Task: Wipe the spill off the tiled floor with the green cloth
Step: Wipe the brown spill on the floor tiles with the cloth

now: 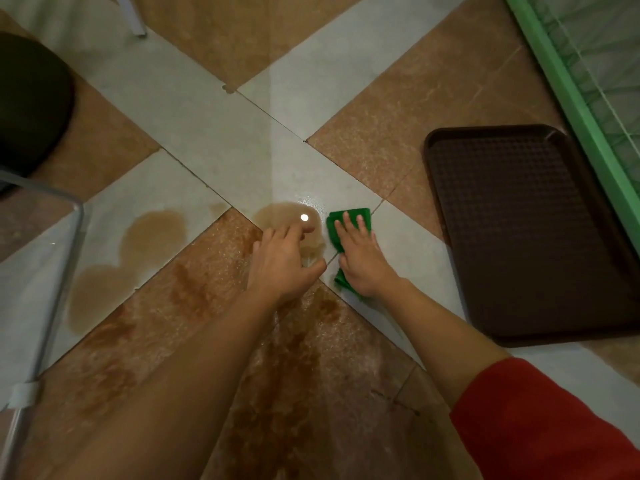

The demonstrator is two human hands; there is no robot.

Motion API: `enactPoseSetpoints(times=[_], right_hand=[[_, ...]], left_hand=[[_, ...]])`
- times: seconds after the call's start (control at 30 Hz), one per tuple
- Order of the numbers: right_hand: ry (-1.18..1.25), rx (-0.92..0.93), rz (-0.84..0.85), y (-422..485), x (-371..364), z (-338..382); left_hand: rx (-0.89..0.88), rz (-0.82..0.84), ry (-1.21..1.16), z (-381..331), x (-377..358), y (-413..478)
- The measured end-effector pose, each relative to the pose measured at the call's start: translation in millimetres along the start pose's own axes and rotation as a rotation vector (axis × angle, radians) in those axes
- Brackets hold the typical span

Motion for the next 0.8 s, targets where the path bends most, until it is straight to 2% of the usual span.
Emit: enactPoseSetpoints(times=[0.13, 0.27, 0.37, 0.5, 0.67, 0.8], right_hand=[[-0.03, 0.149, 0.03, -11.0, -7.0, -6.7], [0.075, -0.037, -0.051, -11.4, -2.4, -20.1], [0.027, -0.097, -0.052, -14.3, -5.7, -13.8], [-0.055, -0.098, -0.031, -27.4, -14.2, -7.3], [-0.049, -0.028, 0.068, -45.0, -23.6, -0.8], [-0.079, 0.029, 0.114, -43.0, -12.5, -6.3]], left_hand=[[-0.008, -0.004, -0.002, -2.4, 0.9, 5.4], [-0.032, 0.031, 0.006, -1.4, 5.0, 0.4], [-0.026, 0.05, 0.012, 3.0, 10.4, -2.6], [-0.019, 0.052, 0.007, 9.3, 12.8, -3.5], [-0.1, 0.107, 0.088, 4.8, 4.4, -9.4], [-0.158, 0.103, 0.059, -8.1, -3.2, -14.8]])
Point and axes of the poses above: each hand's wrist, its own y-axis towards the middle knuckle, its own x-axis out of the back of the hand, z = x × y, the point moved 2 cm from there along y, towards the middle knuckle, and after that the axes turned 13 degrees about -x, right-handed, at the moved point
